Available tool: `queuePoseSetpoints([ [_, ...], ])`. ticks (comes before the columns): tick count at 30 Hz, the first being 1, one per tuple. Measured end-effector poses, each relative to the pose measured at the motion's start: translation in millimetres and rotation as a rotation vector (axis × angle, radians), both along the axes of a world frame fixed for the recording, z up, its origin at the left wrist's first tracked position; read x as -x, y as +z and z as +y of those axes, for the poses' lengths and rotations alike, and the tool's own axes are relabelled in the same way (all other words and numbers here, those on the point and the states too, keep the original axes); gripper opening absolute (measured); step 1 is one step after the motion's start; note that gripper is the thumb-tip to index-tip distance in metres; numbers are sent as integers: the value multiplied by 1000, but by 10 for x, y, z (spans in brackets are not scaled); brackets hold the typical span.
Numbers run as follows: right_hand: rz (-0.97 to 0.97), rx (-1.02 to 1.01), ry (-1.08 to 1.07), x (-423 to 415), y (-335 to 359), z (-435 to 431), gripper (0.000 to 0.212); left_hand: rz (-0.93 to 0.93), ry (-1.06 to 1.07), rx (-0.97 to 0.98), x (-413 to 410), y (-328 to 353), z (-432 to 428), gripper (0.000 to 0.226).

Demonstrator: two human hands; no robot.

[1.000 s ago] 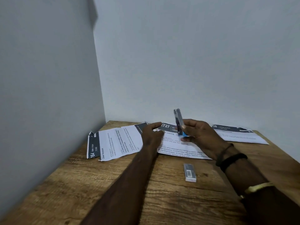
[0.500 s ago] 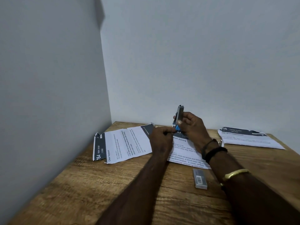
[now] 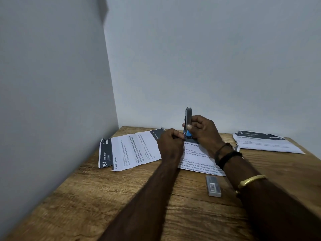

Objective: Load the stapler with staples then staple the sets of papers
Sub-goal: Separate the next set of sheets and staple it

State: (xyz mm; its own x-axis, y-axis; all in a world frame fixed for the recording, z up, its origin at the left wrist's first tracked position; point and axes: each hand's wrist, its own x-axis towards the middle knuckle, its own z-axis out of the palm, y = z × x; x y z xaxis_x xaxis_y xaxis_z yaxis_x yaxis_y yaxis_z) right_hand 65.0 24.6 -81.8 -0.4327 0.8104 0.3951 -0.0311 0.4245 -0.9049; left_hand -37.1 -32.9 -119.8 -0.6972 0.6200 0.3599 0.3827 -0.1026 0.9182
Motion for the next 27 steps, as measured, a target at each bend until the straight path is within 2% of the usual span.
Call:
queuePoseSetpoints([
  [3,12,6,-22,9,-1,-4,24,2,21,-4,2,-1,7,15],
  [27,33,37,-40,-13,-123,94,16,8,9,6,-16,-14,0,16],
])
